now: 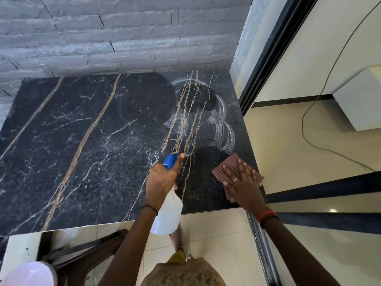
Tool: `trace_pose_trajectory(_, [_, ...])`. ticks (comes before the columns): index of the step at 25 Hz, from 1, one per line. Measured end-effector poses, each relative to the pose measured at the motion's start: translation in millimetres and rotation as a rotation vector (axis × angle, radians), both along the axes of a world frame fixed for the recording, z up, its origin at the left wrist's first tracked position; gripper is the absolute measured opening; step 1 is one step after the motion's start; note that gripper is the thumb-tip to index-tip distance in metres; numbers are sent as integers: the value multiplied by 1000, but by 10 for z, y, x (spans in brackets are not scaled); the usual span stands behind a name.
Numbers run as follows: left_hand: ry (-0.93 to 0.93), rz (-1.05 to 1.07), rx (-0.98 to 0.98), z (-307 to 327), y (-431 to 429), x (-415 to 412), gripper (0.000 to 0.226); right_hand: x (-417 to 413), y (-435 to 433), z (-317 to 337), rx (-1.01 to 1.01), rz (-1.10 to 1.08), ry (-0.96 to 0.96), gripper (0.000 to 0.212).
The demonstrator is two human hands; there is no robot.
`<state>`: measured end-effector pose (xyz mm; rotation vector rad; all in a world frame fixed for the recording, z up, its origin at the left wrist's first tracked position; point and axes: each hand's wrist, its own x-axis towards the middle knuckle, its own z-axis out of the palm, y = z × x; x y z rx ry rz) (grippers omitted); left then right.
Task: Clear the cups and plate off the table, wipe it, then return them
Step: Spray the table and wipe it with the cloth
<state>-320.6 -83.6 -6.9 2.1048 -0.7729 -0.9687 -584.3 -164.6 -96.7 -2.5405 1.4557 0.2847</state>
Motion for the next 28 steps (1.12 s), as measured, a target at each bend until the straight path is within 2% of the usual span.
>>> trace_pose_trajectory(3, [-5, -9, 11, -70, -42, 70, 59, 469, -245, -25, -7, -37, -27, 56])
trace_pose_trajectory(6, [-50, -8, 73, -106, -139, 124, 63, 819, -108, -84, -20, 74, -36, 56])
trace_pose_trajectory(11, [-132, -43, 169, -99, -298, 148, 66, 605, 324, -153, -13, 295, -59, 55])
trace_pose_trajectory(17, [-222, -123, 145, -45, -387, 53, 57, 30, 7, -4, 18, 17, -60, 56])
trace_pose_trajectory(21, [-277, -120, 133, 32, -474, -23, 64, 38, -38, 21, 46, 13, -47, 59])
trace_pose_trajectory(26, [-232, -112, 74, 27, -537, -44, 66, 25, -12, 23, 56, 5, -65, 61])
trace_pose_trajectory(28, [-211, -68, 89, 17, -561, -55, 75, 26, -18, 27, 41, 21, -65, 63])
